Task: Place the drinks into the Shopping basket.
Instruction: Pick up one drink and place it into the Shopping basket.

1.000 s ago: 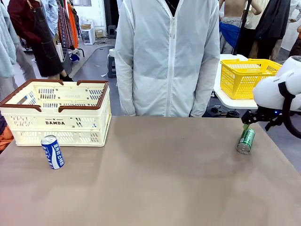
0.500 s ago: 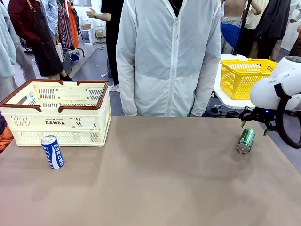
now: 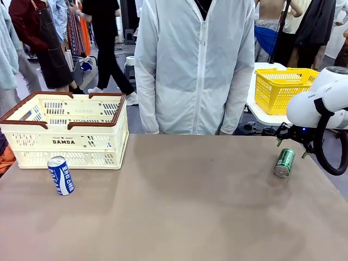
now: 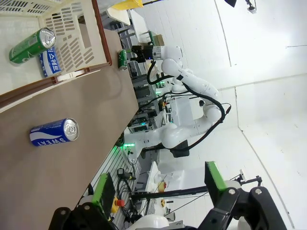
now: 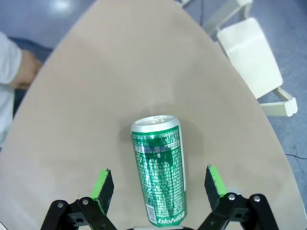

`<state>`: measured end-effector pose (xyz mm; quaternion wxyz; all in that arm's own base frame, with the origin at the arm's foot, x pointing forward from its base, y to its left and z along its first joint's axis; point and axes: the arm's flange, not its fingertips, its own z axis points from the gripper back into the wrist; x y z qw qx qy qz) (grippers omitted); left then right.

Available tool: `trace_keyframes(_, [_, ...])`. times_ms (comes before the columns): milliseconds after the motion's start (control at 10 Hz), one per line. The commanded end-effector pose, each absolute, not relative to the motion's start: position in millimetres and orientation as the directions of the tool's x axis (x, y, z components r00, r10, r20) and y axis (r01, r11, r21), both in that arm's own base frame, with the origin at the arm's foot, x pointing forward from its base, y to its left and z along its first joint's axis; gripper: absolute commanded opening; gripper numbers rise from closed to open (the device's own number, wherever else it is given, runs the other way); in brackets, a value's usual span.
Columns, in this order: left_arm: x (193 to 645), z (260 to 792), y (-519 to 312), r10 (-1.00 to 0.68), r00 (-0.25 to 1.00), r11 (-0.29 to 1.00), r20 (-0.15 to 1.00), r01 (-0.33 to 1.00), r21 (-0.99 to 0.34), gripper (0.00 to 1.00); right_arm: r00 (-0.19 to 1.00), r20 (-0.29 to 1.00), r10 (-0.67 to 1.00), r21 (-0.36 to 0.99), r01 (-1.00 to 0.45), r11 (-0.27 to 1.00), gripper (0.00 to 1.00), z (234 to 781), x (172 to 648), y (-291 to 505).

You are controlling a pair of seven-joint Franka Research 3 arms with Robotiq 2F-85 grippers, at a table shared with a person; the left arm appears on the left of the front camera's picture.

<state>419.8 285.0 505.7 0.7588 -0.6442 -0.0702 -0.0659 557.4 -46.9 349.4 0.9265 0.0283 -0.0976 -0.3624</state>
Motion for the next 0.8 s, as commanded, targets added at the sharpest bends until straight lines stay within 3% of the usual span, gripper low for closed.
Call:
trace_keyframes(0, [417.5,507.0,285.8,-0.013,0.982,0.165,0.188,0.187,-0.968,1.0,0.745,0.145,-0.652,0.133,0.638,0.758,1.0,341.4,560.1,-43.8])
trace_keyframes(200, [417.5,507.0,285.8,-0.013,0.982,0.165,0.188,0.187,-0.968,1.0,0.755,0.141,-0.64,0.195,0.613,0.766,1.0,331.3,560.3,-46.0])
trace_keyframes(700, [417.5,507.0,285.8,-0.013,0.982,0.165,0.188,0.187,-0.968,1.0,0.788,0.082,-0.61,0.146,0.596,0.79,1.0,299.5,567.2,-44.5])
